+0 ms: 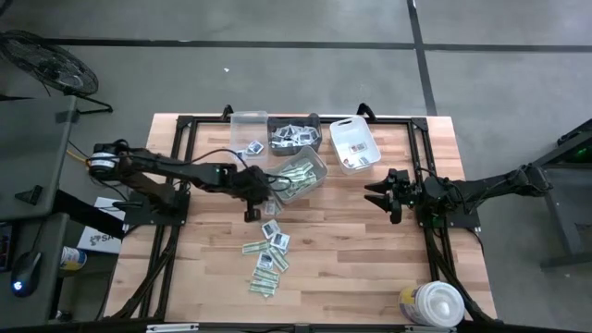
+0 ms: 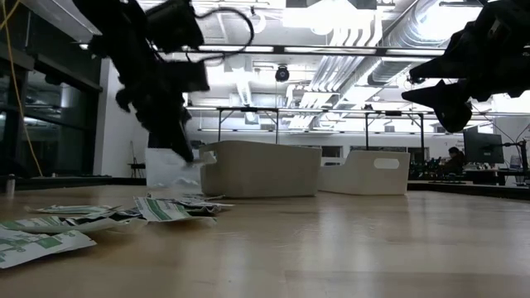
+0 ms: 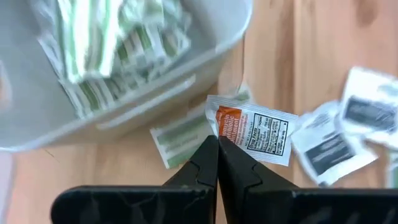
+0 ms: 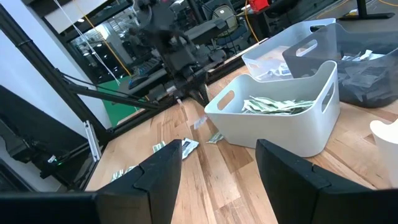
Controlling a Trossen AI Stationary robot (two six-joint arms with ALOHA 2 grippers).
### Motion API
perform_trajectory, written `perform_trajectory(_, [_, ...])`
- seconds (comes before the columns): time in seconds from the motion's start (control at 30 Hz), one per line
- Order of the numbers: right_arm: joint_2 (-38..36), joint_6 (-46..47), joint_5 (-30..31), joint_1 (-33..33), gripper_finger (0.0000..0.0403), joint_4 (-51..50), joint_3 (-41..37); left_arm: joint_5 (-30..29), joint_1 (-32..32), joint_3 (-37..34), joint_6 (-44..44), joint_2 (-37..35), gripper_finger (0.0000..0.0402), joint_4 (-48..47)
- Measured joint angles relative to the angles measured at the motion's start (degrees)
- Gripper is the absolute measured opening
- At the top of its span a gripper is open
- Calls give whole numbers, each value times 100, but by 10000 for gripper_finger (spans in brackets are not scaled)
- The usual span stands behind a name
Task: Pick & Place First Aid Supplies
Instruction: Put the ointment pack into the white bin
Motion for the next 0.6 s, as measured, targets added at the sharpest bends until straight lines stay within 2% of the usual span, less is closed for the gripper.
perform_trajectory(0.4, [0,0,2,-1,200,0,0,-12,0,2,-54,-1358,0,164])
perform_trajectory(0.6, [0,0,23,0,200,-2,0,-347,9,4,-89,-1577,0,1472])
